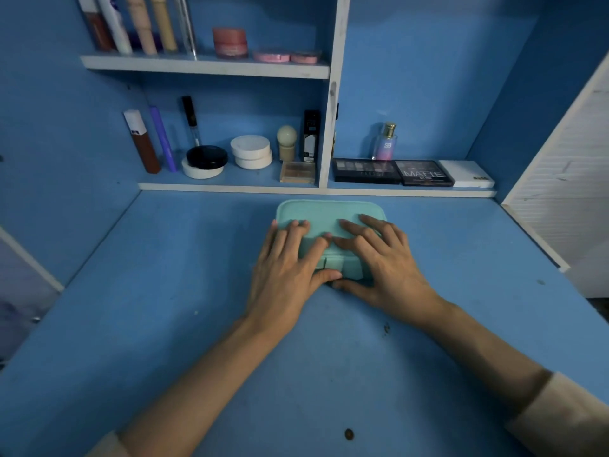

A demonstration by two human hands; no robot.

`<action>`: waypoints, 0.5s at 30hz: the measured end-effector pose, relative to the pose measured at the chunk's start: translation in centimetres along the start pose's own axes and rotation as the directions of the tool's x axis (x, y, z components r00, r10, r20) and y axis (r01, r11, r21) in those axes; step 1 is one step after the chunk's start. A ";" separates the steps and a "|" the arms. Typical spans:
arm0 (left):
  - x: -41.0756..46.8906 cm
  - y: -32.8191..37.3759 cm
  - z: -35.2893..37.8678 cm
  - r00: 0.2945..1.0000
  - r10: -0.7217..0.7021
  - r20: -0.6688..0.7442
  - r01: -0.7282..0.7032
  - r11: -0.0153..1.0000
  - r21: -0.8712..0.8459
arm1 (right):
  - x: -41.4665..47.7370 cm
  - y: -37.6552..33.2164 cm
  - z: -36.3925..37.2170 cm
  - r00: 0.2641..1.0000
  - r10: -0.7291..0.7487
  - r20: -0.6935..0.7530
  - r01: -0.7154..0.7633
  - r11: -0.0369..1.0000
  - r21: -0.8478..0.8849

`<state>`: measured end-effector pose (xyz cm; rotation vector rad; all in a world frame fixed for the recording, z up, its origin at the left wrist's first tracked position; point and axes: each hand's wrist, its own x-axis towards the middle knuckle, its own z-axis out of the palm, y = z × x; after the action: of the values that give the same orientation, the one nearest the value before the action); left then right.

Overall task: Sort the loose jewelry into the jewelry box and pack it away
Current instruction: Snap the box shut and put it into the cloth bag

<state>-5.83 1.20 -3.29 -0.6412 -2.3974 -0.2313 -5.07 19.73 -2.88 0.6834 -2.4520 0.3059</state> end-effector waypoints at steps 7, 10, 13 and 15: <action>0.1 -1.4 -0.3 0.998 0.043 0.052 -0.035 0.989 -0.147 | 0.2 -0.1 -0.2 1.000 0.028 0.012 -0.029 0.998 0.054; 0.2 -1.7 -0.4 0.997 0.050 0.055 -0.040 0.986 -0.162 | 0.2 0.2 -0.2 1.000 0.019 0.024 -0.020 0.997 0.068; 0.1 -1.3 -0.3 0.999 0.016 0.041 -0.009 0.988 -0.156 | 0.1 0.1 -0.1 1.000 0.011 0.019 -0.013 0.996 0.083; 0.1 -1.4 -0.2 0.999 0.018 0.035 -0.012 0.986 -0.164 | 0.0 0.1 0.0 1.000 0.011 0.012 -0.012 0.997 0.080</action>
<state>-6.45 -0.04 -3.05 -0.7434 -2.4245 -0.4169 -5.13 19.82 -2.84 0.7064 -2.4667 0.4077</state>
